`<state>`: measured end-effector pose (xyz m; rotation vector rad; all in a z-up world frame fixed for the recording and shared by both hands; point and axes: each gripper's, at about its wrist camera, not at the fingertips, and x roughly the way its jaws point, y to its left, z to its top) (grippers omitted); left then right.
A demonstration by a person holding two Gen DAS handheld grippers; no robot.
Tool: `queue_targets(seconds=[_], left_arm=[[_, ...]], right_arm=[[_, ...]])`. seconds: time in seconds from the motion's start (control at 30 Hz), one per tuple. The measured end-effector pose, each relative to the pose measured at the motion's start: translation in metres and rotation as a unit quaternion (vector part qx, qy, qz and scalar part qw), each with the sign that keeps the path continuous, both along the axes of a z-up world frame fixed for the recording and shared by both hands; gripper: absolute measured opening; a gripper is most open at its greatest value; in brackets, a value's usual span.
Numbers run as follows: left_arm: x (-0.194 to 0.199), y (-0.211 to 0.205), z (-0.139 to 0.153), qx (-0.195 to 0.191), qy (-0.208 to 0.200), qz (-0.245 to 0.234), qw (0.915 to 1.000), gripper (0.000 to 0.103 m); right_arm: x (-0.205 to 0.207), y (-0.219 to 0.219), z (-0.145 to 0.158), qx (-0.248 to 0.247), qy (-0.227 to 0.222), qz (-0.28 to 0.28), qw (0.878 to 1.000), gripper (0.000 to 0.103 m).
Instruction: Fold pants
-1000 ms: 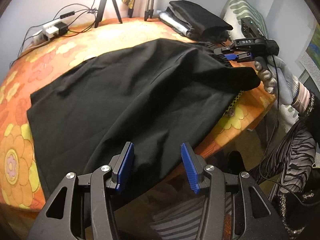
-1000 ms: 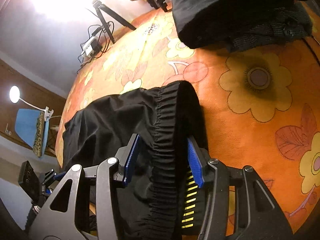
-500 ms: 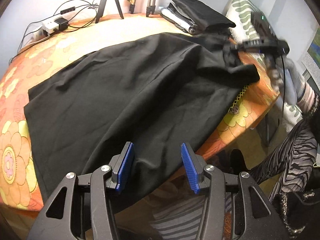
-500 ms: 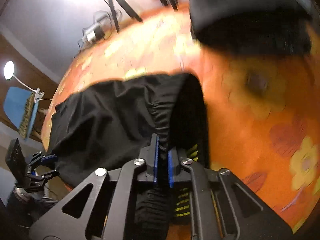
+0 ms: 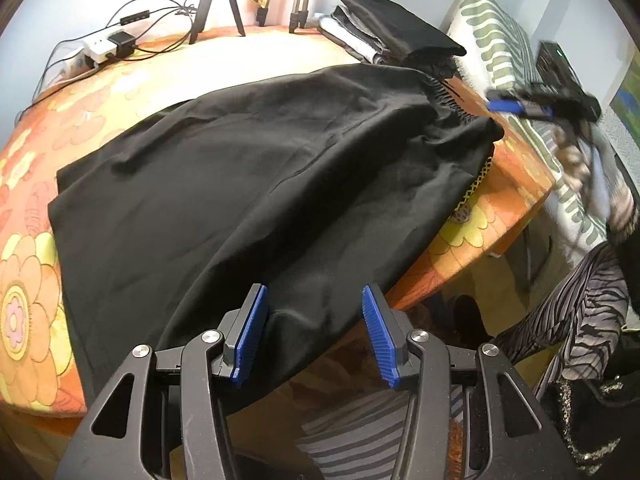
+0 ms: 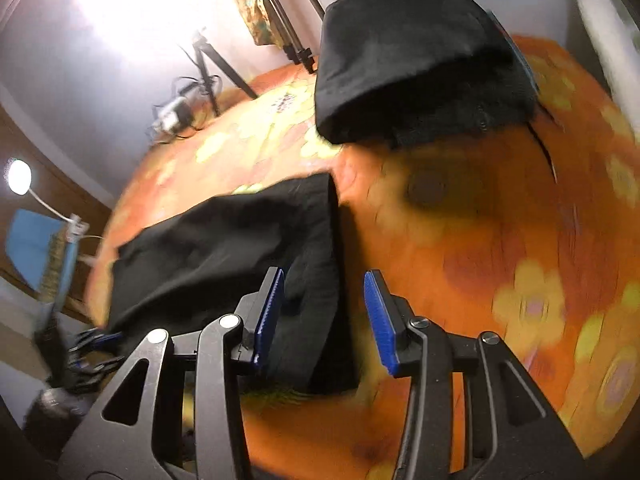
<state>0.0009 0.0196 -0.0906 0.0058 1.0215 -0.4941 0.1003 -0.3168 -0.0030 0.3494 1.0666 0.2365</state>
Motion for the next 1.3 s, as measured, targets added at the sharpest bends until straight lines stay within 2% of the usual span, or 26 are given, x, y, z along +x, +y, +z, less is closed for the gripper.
queue_targets(seconds=[0.17,0.4,0.43,0.5,0.57,0.6,0.63,0.73,0.77,0.83,0.9,1.03,1.17,1.3], left_arm=[[0.001,-0.006,-0.002,0.003,0.004,-0.008,1.0000,0.048],[-0.004,-0.006,-0.002,0.009,0.000,-0.012,0.9999,0.048],[-0.003,-0.005,-0.002,0.008,0.000,-0.010,0.9999,0.048],[-0.003,-0.003,-0.003,0.007,0.000,-0.007,1.0000,0.048],[-0.003,-0.002,-0.003,0.009,0.000,-0.006,0.9999,0.048],[-0.003,0.000,-0.003,0.007,0.000,-0.006,1.0000,0.048],[-0.003,0.001,-0.003,0.004,0.001,-0.006,1.0000,0.048],[-0.004,0.003,-0.003,-0.001,0.001,-0.007,1.0000,0.048],[-0.004,0.003,-0.003,-0.001,0.001,-0.008,1.0000,0.048],[-0.006,0.005,-0.001,-0.003,0.006,-0.006,1.0000,0.048],[-0.010,0.009,0.005,-0.013,0.008,-0.003,0.9999,0.048],[-0.020,0.035,0.031,-0.027,-0.035,0.042,0.9981,0.048],[-0.031,0.068,0.046,-0.033,-0.059,0.111,0.9916,0.048],[-0.041,0.083,0.042,-0.026,-0.056,0.144,0.9876,0.048]], right_arm=[[-0.037,-0.001,-0.019,0.041,0.024,-0.016,0.999,0.044],[-0.038,0.028,-0.026,-0.008,0.000,0.036,0.999,0.044],[-0.036,0.033,-0.026,-0.025,-0.003,0.043,0.999,0.040],[-0.035,0.042,-0.027,-0.057,-0.009,0.059,0.997,0.020],[-0.035,0.048,-0.026,-0.078,-0.013,0.076,0.994,0.018],[-0.037,0.049,-0.023,-0.092,-0.019,0.086,0.992,0.008],[-0.039,0.050,-0.019,-0.112,-0.028,0.098,0.988,0.004],[-0.049,0.056,-0.007,-0.223,-0.062,0.136,0.963,0.008],[-0.050,0.054,-0.007,-0.227,-0.053,0.142,0.962,0.010],[-0.048,0.045,-0.010,-0.234,-0.036,0.118,0.964,0.034],[-0.047,0.035,-0.005,-0.222,-0.038,0.096,0.970,0.036],[-0.049,0.034,0.019,-0.172,-0.073,0.089,0.978,0.036],[-0.051,0.059,0.037,-0.151,-0.104,0.099,0.978,0.036],[-0.047,0.101,0.062,-0.117,-0.136,0.140,0.974,0.036]])
